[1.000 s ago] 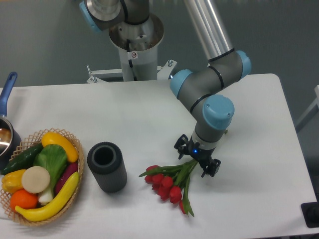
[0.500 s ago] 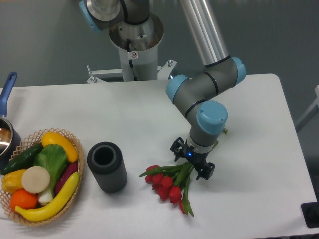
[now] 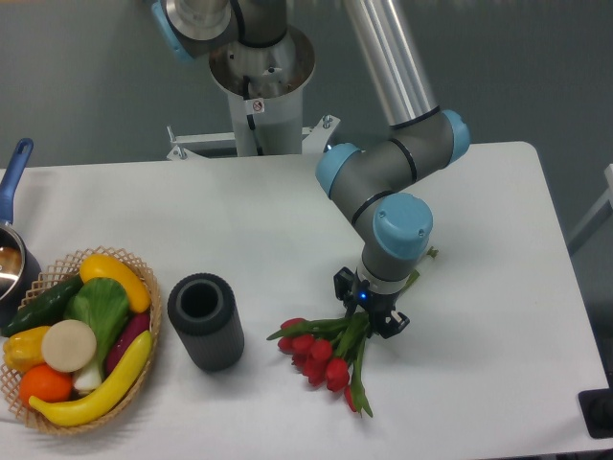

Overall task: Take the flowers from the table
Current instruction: 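Lower the gripper around the tulip stems and close it, then lift the gripped tulip bunch up off the table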

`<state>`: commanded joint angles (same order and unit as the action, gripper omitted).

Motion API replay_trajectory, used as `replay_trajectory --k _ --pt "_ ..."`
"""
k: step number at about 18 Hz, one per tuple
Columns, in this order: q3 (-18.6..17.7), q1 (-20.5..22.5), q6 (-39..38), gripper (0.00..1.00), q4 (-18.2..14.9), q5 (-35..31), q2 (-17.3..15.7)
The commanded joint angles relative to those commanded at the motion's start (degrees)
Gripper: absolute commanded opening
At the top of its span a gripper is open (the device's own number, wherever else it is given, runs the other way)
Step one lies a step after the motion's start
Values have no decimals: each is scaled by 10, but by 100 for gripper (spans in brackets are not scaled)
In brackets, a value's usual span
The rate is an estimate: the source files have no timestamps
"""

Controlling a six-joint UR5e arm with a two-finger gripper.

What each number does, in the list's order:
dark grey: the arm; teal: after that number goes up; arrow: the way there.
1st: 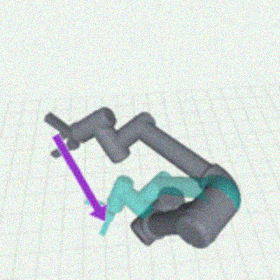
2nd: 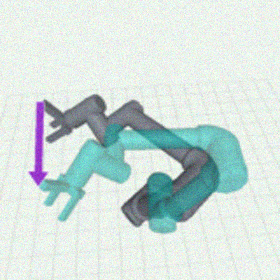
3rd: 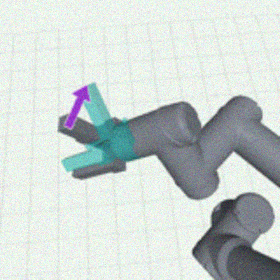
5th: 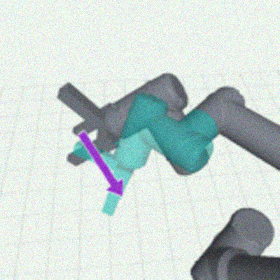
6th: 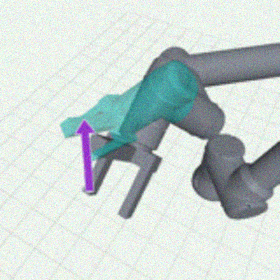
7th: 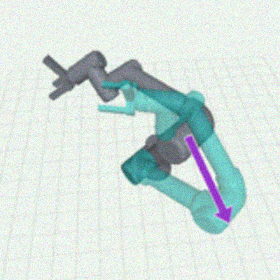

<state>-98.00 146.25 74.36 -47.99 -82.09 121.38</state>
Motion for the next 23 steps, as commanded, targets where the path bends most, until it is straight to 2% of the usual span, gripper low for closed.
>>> replay_trajectory --k 5,10,13,15,17,23 --pt "2 1 -10 18 -1 0 -2" --pt "11 7 -8 17 -1 3 -5" --pt "26 10 -9 18 -4 5 -20" --pt "38 19 -13 18 -4 38 -60" --pt "41 38 -37 18 -4 110 -100" --pt "42 53 -91 19 -4 235 -161"
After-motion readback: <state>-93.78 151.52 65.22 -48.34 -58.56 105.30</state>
